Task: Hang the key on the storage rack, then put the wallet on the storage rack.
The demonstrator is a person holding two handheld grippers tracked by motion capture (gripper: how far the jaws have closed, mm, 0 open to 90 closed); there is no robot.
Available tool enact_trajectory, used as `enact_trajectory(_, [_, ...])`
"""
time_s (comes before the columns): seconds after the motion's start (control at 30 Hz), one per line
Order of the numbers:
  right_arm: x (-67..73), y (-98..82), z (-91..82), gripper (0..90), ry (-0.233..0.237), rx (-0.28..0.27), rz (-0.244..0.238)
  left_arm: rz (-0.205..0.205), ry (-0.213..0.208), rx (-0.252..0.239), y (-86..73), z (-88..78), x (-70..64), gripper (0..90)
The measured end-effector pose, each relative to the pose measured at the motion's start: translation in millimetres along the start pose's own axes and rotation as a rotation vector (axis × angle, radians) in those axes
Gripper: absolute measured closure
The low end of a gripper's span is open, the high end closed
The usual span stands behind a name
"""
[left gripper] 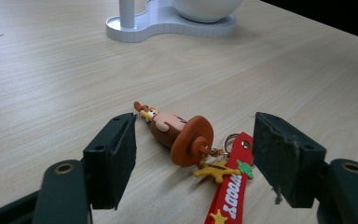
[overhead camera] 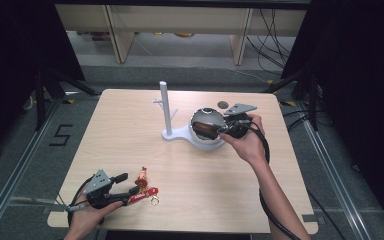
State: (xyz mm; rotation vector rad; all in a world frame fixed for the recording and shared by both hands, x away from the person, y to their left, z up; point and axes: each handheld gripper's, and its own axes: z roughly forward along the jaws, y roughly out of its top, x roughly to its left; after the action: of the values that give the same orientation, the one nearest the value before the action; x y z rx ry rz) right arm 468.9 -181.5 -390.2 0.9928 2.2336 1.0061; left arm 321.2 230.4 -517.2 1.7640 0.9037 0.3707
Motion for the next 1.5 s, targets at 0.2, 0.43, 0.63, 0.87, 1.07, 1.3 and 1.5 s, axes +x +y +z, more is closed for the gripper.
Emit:
enact_trajectory(0.2, [3.4,-15.9,-14.6,48.3,0.004,-0.038,0.029,0.013,0.006,0.007,3.2,-0.6,-1.9,31.1])
enact_trajectory(0.43, [5.1,-47.5,-23.5,51.6,0.013,0.002,0.077,0.043,-0.010,-0.011,10.1,0.5,-4.3,35.9])
enact_trajectory(0.63, [5.3,-68.4,-26.9,55.8,0.000,0.011,0.166,0.070,-0.014,-0.013,20.5,-3.1,-6.0,38.3])
enact_trajectory(0.87, [8.5,-81.6,-29.8,57.9,0.017,0.041,0.229,0.075,-0.025,-0.009,27.5,-5.5,-4.3,42.8])
enact_trajectory(1.07, [2.3,-93.6,-26.2,61.4,0.030,0.040,0.236,0.096,-0.079,0.047,34.4,4.9,-10.4,50.9])
enact_trajectory(1.3, [5.8,-102.8,-26.2,61.9,0.045,0.063,0.245,0.218,-0.179,0.164,35.9,11.2,-27.7,56.0])
enact_trajectory(1.5, [8.5,-102.1,-29.0,60.6,0.040,0.079,0.250,0.254,-0.177,0.203,30.9,15.8,-28.6,57.9])
